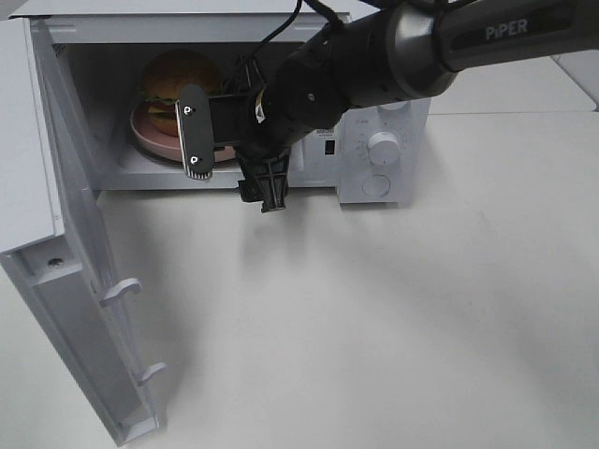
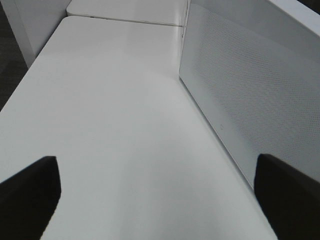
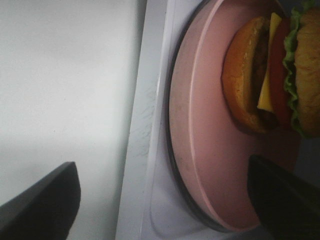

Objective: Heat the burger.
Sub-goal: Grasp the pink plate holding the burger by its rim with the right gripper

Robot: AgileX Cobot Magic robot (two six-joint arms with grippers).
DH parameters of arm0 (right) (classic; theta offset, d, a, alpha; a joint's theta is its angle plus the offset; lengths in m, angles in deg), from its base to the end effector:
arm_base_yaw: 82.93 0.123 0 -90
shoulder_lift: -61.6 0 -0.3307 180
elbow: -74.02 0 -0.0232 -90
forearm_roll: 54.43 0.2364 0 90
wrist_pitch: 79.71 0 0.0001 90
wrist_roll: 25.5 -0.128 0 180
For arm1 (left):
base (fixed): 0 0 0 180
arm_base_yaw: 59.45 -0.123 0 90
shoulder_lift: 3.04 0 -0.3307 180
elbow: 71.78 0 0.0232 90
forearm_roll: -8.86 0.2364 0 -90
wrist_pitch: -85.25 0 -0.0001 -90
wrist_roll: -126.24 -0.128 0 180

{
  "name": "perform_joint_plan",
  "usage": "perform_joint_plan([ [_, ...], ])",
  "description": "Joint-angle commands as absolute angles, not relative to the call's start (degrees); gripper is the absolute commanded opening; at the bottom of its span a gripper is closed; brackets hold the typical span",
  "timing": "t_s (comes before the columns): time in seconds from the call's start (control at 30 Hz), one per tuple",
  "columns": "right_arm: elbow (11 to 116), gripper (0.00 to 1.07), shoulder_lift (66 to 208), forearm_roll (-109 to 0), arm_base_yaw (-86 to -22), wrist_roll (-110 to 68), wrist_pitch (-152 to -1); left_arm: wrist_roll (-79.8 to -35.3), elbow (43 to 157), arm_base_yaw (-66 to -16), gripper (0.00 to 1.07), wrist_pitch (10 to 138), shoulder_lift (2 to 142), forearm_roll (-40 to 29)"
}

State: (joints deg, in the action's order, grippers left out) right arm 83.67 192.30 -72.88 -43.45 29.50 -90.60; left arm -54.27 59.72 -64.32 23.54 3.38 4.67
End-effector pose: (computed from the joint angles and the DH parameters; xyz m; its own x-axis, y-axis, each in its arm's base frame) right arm 0.4108 0.3285 0.1871 0.4262 -0.8866 -0.1798 -0.6625 -0.1706 -0.7294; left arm -0.0335 -0.0111 0.2576 -0.4448 -0.0637 -0.8934 -0.0389 0.9979 -0.0518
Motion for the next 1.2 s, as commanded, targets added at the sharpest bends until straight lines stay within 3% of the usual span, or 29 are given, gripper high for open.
perform_joint_plan([
  [0.03, 85.73, 0.87, 193.90, -73.28, -43.40, 28.70, -90.94, -54.10, 59.61, -64.55, 0.98, 24.00, 3.15, 4.56],
  [0.9, 100.74, 0.83, 206.45, -72.65, -45.57, 28.53, -95.13, -54.10, 59.61, -64.55, 0.98, 24.00, 3.15, 4.56],
  [1.0, 100.91, 0.79, 206.68, -71.79, -45.57, 27.50, -95.13, -54.10, 59.61, -64.55, 0.98, 24.00, 3.15, 4.56],
  [1.2, 101.14, 0.56, 206.68, -69.95, -45.57, 27.50, -95.36, -54.10, 59.61, -64.55, 0.98, 24.00, 3.15, 4.56],
])
